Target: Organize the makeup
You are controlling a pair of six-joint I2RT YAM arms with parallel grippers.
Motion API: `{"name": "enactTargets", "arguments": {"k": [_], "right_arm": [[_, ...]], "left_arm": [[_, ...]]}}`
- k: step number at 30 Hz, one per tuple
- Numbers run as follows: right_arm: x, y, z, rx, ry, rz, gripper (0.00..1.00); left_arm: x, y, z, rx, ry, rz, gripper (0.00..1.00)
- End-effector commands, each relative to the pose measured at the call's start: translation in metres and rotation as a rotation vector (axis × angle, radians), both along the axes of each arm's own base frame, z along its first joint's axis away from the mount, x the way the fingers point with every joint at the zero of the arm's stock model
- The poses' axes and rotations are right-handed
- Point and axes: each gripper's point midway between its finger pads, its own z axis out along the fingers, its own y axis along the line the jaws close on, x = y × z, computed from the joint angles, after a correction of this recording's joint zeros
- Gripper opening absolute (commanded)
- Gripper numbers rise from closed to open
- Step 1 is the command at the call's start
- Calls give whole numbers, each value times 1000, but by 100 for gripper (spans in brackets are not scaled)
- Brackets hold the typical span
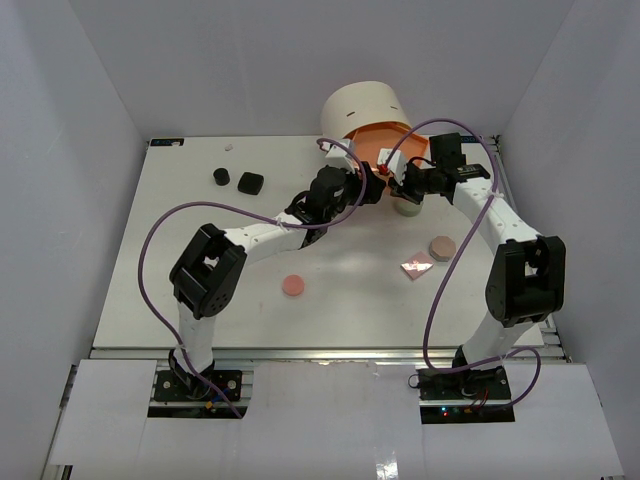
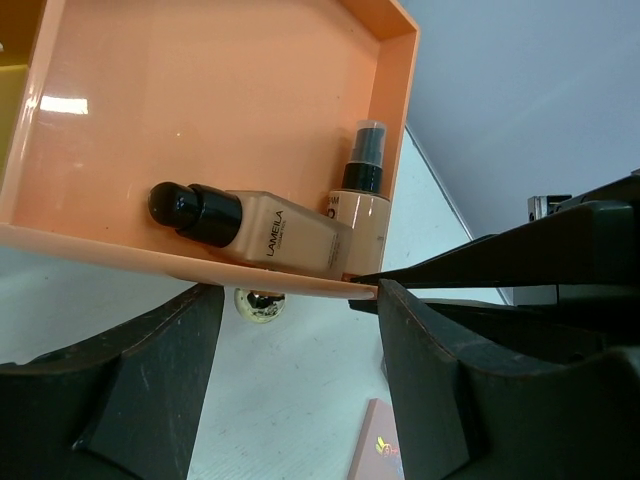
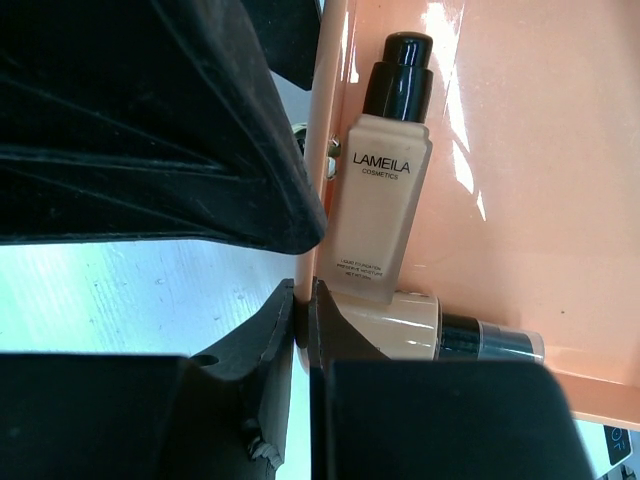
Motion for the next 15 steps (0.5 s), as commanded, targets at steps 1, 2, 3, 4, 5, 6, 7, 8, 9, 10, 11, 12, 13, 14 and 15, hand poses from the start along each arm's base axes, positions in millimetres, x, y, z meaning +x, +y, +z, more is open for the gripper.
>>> {"name": "enactTargets", "arguments": {"k": [1,2,3,4,5,6,7,8,9,10,11,12,13,14,15], "right_arm": [[4,3,61,38,-190,33,8],[3,3,65,32,-208,47,8],[-1,4,70,25,-220,68,8],[-4,4,74,22,-226,83,8],[-6,5,77,21,-229,94,8],[-6,5,78,15,-231,107,8],[-6,6,80,10,-232,120,8],[-6,6,81,6,-228,129,8],[-7,7,83,4,-221,138,8],[-7,7,83,-2,-214,150,8],[-8,8,82,-8,-207,164,8],[-9,9,83,-9,-204,175,8],[-8,10,83,-13,-212,186,8],[-9,10,82,-20,-207,197,8],[-10,10,81,-27,-202,208,8]], "left_arm": [[-15,10,67,-103,-108,-35,74],[-21,12,66,-103,-109,-53,75],[-26,16,77,-114,-125,-59,76],[-32,21,88,-122,-142,-63,77],[-38,26,95,-122,-155,-65,79],[-42,31,95,-109,-160,-66,80],[-47,36,97,-97,-167,-67,81],[-53,41,104,-90,-181,-69,82],[-60,47,114,-88,-198,-75,83],[-67,53,122,-79,-217,-81,84],[-74,61,128,-66,-230,-83,84],[-80,68,130,-54,-233,-82,85],[-83,74,126,-35,-234,-79,86],[-92,86,132,-19,-249,-73,87],[-100,99,138,-3,-263,-68,87]]}}
